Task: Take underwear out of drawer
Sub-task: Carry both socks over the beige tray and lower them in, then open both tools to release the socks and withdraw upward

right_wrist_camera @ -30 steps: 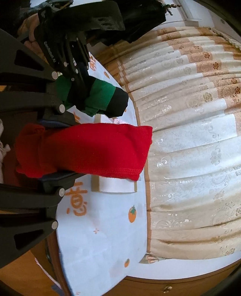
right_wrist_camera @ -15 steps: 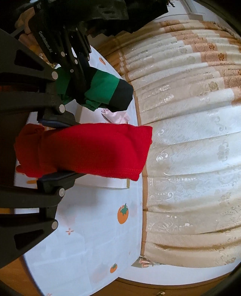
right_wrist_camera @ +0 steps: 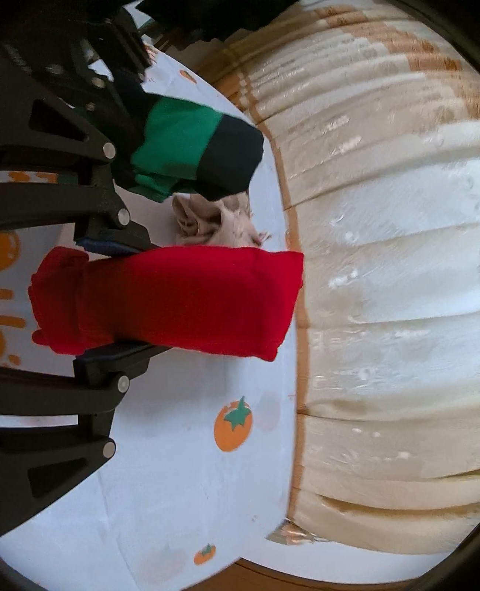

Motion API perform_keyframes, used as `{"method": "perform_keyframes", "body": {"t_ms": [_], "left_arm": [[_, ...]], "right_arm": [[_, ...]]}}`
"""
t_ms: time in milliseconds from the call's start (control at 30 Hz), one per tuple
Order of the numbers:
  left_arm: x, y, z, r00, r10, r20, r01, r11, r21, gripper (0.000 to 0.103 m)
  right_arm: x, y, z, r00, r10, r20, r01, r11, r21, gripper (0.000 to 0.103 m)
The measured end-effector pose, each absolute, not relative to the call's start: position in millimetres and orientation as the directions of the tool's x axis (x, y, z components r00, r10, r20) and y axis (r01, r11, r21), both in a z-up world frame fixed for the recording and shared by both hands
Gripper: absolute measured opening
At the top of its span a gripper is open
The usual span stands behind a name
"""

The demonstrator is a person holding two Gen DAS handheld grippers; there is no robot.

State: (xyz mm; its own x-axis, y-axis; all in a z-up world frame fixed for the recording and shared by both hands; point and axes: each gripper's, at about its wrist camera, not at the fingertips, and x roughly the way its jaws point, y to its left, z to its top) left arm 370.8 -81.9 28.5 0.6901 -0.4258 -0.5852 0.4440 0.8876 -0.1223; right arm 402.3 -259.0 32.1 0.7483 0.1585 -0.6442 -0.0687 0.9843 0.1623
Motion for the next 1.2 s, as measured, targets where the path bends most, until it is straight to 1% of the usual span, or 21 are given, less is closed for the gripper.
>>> {"method": "perform_keyframes", "body": {"t_ms": [100,233,433,767,833,1000,1033,1067,1133,1200], "left_arm": [[389,-90,20,0.662,-0.429,-0.614,0.437,0.887,-0.149,0.020],[408,-99,4,0.646,-0.396,-0.652,0.412,0.900,-0.139,0.020],[430,-100,-13,0.615,-0.362,-0.701,0.373,0.916,-0.146,0.020],[452,-110,-26,0.607,-0.306,-0.734,0.343,0.933,-0.105,0.020],[455,-112,-29,0.606,-0.293,-0.740,0.336,0.937,-0.097,0.020],[460,-116,-34,0.606,-0.265,-0.750,0.323,0.944,-0.072,0.020],[461,-117,-36,0.608,-0.257,-0.751,0.319,0.946,-0.065,0.021],[463,-118,-37,0.609,-0.249,-0.753,0.315,0.947,-0.059,0.025],[463,-120,-36,0.615,-0.243,-0.750,0.305,0.951,-0.057,0.029],[462,-118,-33,0.613,-0.242,-0.752,0.292,0.954,-0.069,0.045]], "right_arm": [[427,-261,23,0.729,0.129,-0.672,-0.050,0.990,0.136,0.042],[456,-260,13,0.694,0.128,-0.708,-0.041,0.990,0.138,0.042],[485,-252,1,0.669,0.111,-0.735,-0.024,0.992,0.127,0.042],[525,-255,-32,0.588,0.123,-0.799,0.036,0.983,0.178,0.042],[528,-258,-37,0.582,0.137,-0.801,0.034,0.981,0.192,0.042],[534,-256,-40,0.577,0.125,-0.807,0.031,0.984,0.175,0.042],[536,-256,-40,0.573,0.128,-0.809,0.028,0.984,0.175,0.042],[537,-256,-41,0.570,0.131,-0.811,0.025,0.984,0.177,0.043],[535,-256,-41,0.576,0.145,-0.804,0.020,0.981,0.191,0.045],[534,-259,-41,0.574,0.180,-0.799,0.004,0.975,0.223,0.049]]}}
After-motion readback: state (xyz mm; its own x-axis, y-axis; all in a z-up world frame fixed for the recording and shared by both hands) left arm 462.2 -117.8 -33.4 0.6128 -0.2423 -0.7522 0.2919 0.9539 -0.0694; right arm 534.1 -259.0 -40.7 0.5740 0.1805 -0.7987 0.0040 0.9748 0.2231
